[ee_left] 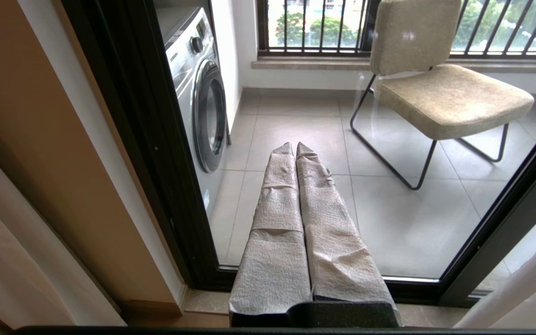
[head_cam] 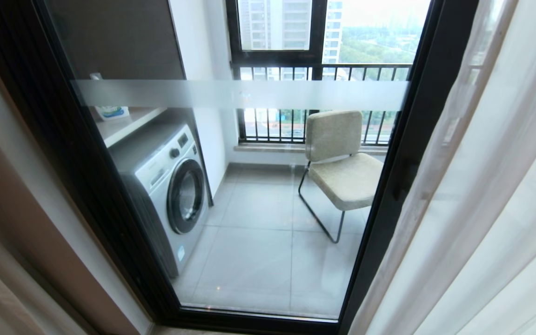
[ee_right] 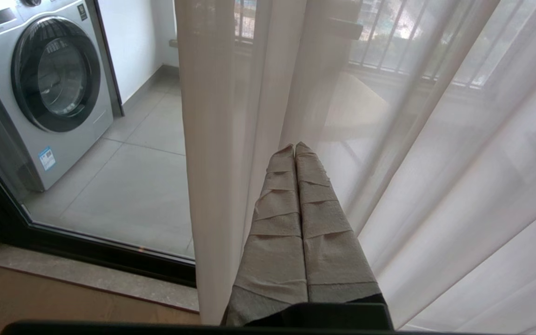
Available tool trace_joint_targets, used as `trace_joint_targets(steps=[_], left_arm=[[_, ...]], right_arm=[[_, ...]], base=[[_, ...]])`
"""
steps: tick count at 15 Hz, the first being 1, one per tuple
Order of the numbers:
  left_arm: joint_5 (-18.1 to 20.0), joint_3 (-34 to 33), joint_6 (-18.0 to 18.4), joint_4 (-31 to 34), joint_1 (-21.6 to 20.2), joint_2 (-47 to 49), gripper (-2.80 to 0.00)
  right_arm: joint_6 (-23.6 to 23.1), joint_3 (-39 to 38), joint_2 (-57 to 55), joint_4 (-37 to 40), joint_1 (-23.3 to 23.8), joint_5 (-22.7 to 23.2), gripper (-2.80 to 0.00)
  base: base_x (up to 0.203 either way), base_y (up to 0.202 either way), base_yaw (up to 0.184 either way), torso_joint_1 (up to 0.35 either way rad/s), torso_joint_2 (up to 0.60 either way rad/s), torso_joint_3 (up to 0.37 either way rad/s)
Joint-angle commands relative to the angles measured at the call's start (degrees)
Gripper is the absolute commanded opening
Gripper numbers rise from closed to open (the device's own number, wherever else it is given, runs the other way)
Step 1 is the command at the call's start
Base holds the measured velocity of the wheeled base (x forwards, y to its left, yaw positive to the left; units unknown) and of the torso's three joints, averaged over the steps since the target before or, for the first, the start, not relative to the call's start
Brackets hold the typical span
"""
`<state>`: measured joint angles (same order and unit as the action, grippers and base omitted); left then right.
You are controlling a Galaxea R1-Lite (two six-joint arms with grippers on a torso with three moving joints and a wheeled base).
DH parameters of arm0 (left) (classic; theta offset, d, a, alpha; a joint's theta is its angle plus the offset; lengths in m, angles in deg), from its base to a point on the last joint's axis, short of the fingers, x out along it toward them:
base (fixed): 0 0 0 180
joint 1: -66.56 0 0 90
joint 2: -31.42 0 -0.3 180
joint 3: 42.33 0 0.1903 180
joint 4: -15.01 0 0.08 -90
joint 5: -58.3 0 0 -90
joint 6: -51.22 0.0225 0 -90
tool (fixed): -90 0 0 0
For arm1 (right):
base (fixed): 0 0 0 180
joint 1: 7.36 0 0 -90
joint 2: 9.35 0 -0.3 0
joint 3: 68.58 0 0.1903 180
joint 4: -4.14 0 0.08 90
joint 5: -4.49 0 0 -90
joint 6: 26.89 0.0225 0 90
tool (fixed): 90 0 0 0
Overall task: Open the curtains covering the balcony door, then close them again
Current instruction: Pull the inner curtains open on both sides
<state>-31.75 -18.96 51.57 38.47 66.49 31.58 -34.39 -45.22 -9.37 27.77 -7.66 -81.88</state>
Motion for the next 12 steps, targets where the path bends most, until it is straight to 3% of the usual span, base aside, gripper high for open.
trace_joint_targets(steps=[1,12], left_arm=[[-0.04,0.00,0.00,-0.01,-0.01,-0.07,-2.80],[-0.04,0.00,0.00,-0.01,-0.01,-0.07,-2.80]], right_arm=[[-0.06,0.00,0.02,0.00,-0.05,0.06,-2.80],[-0.76,0.00,0.02,0.00,-0.05,0.06,-2.80]], base=[[0.000,0.000,0.000,0.000,0.00,0.000],[0.000,0.000,0.000,0.000,0.00,0.000]])
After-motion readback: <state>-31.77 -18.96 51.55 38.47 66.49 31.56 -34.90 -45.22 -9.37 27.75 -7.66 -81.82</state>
